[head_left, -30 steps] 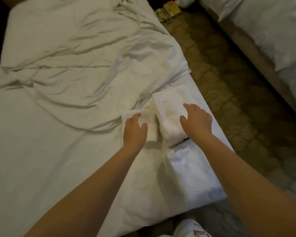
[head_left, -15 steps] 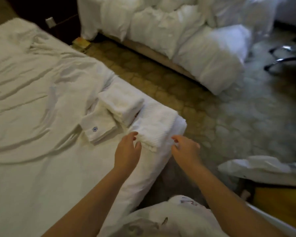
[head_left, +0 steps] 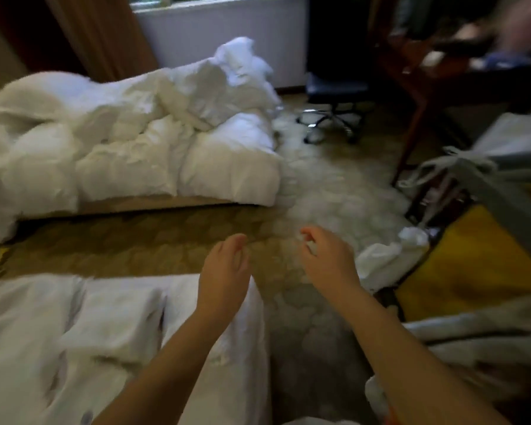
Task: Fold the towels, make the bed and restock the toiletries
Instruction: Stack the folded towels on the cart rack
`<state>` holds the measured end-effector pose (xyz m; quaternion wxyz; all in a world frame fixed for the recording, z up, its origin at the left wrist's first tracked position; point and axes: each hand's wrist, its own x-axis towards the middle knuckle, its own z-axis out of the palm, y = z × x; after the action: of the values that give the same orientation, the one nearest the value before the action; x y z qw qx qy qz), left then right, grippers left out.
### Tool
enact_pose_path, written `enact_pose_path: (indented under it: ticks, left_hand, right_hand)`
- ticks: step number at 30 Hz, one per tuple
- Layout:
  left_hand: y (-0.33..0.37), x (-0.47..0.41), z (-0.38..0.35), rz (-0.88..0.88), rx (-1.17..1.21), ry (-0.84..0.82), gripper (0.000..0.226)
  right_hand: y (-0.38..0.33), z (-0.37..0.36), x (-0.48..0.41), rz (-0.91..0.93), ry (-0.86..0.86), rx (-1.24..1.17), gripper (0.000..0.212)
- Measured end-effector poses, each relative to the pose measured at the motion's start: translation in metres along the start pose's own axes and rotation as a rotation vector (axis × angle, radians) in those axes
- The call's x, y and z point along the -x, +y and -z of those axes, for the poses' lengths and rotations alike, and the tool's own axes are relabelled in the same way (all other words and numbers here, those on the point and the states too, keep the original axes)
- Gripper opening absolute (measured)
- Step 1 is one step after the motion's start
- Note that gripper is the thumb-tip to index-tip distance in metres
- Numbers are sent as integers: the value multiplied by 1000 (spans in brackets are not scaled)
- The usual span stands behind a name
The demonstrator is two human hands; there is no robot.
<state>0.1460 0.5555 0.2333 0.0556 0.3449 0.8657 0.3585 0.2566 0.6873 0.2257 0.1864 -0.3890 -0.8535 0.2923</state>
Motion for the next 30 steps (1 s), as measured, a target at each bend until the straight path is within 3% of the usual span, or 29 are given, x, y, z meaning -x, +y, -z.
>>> enact_pose_path:
  ticks: [6,16,25,30]
  left_hand:
    - [55,-3,-53,-314,104,-298,31]
    - [146,186,-111,-729,400,-770,31]
    - [129,366,-168,-1002,383,-930,36]
    - [92,429,-208,-990,405,-1047,41]
  right_hand:
    - [39,49,80,-368,249,56,33]
    - [65,107,326,-828,792,37,42]
    - [118,45,497,-1043,1115,8,40]
    - [162,-6,549,-1074,1216,-90,36]
